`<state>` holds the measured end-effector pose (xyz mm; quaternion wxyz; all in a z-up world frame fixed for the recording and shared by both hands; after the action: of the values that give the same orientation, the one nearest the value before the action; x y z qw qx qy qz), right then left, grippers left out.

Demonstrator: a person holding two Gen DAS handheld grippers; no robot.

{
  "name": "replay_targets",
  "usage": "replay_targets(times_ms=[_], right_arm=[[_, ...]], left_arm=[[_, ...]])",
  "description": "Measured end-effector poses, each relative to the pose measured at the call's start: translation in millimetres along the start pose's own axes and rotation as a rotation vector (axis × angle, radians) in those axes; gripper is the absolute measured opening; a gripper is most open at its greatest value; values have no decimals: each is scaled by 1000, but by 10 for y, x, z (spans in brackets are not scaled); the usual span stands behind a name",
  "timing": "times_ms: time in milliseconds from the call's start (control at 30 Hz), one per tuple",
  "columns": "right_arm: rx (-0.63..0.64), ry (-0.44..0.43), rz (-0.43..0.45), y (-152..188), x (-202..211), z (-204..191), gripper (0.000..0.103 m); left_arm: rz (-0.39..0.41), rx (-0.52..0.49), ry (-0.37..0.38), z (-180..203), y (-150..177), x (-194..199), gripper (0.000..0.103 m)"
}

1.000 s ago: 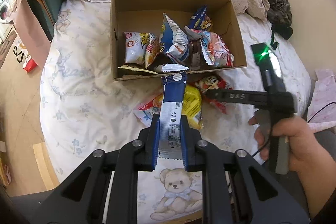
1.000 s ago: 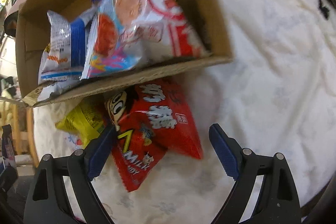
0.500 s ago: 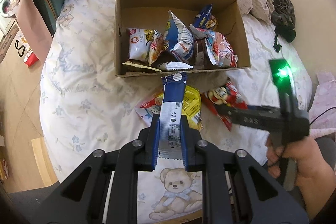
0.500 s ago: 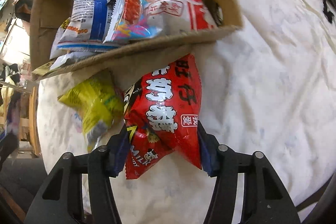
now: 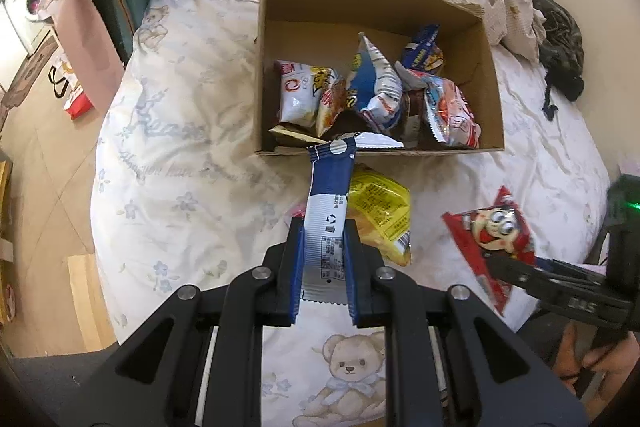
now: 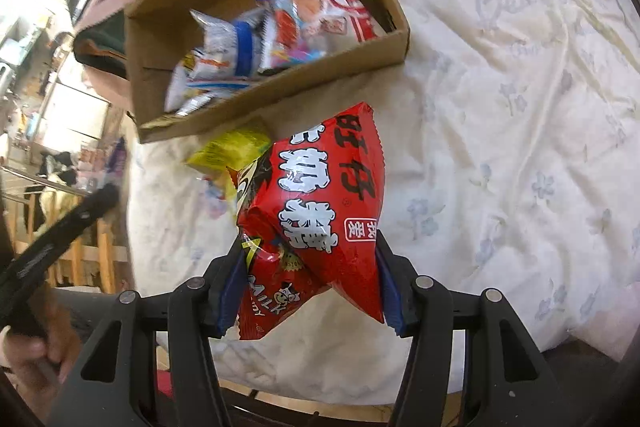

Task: Organize snacks
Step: 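Carry both snacks over the box and open both tools to drop them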

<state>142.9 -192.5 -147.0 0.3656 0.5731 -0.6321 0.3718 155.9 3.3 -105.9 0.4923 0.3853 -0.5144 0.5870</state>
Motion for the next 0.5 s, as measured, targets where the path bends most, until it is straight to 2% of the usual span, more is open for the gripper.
replay_targets(times_ms=[100,267,367,500], right_arm=[[9,-23,85,-69,223,-6,59],[51,-41,217,-339,569,-106,59],[60,-54,249,-522,618,-194,59],[104,-49,257,-816,615,-393,59]], left_arm=[[-8,15,20,-16,-6,12,15],[70,8,21,24,-230,310,15],[106,3,1,31,-393,429,15],[92,-2,-12,37,-624,406,15]])
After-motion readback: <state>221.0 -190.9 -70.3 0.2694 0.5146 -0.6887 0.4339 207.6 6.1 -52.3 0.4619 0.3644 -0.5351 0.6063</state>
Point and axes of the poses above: each gripper's, at about its wrist camera, not at the fingertips, and x roughly against the way its jaws point, z to its right, y to its underside, the point moved 8 cm from there along -x, roughly the way its jaws point, and after that the axes turned 12 degrees about -z, right-handed, at the moved point
